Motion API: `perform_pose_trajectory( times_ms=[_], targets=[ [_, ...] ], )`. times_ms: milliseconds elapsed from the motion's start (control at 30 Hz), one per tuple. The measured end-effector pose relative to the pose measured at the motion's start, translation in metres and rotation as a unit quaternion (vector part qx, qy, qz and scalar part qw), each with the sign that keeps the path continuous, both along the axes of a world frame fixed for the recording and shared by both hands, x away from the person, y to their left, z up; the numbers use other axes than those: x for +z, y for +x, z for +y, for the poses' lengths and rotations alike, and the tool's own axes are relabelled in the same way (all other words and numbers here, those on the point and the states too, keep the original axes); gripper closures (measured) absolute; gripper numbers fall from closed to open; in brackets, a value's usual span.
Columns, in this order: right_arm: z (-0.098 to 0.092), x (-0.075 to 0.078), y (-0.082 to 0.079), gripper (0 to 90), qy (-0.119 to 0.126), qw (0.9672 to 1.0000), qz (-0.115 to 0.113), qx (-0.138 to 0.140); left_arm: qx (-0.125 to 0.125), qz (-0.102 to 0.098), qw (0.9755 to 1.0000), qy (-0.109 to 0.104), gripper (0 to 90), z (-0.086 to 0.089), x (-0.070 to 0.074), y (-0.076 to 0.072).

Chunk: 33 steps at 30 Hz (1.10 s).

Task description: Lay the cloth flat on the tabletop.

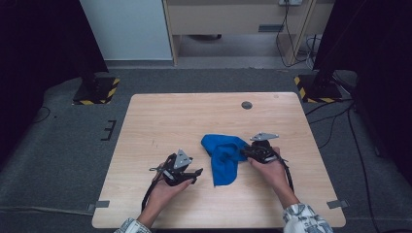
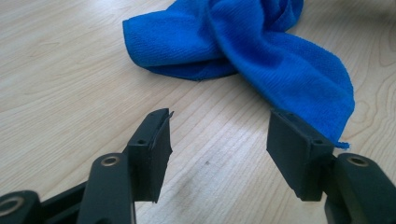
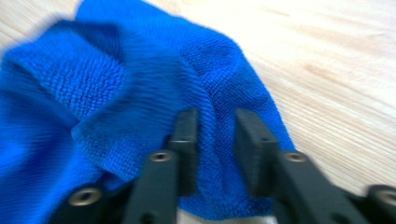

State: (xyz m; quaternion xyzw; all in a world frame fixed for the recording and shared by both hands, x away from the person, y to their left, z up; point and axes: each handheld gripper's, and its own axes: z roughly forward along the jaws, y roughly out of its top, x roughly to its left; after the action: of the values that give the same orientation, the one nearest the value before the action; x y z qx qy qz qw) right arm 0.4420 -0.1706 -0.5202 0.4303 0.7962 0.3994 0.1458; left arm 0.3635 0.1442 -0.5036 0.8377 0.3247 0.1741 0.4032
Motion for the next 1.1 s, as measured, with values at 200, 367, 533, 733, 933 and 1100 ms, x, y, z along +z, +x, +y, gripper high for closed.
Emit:
perform_pose_trajectory(
  times_ms=[200, 367, 533, 733, 933, 1100],
  targets=[
    [-0.011, 0.021, -0.023, 47.5, 0.001, 0.9995, -0.032, -0.006, 0.003, 0.002, 1.0, -0.008, 38.6, -0.001, 0.001, -0.001],
    [-0.014, 0.029, -0.041, 48.3, 0.01, 0.9991, -0.042, 0.006, 0.008, 0.007, 0.9998, -0.016, 37.0, -0.005, 0.0, -0.002],
    [0.004, 0.015, -0.048, 45.1, 0.008, 0.9991, -0.033, 0.024, 0.0, 0.009, 0.9997, -0.021, 32.2, -0.014, 0.0, -0.004],
    [0.028, 0.004, -0.044, 47.3, -0.022, 0.9987, -0.033, 0.033, -0.012, 0.012, 0.9996, -0.021, 29.5, -0.02, -0.002, -0.007],
    [0.031, 0.012, -0.04, 84.7, -0.01, 0.9986, -0.035, 0.038, -0.021, 0.012, 0.9996, -0.013, 25.6, -0.028, -0.005, -0.009],
    [0.031, 0.025, -0.042, 86.4, -0.001, 0.9982, -0.035, 0.048, -0.023, 0.009, 0.9997, 0.003, 17.4, -0.037, -0.012, -0.01]
  ],
)
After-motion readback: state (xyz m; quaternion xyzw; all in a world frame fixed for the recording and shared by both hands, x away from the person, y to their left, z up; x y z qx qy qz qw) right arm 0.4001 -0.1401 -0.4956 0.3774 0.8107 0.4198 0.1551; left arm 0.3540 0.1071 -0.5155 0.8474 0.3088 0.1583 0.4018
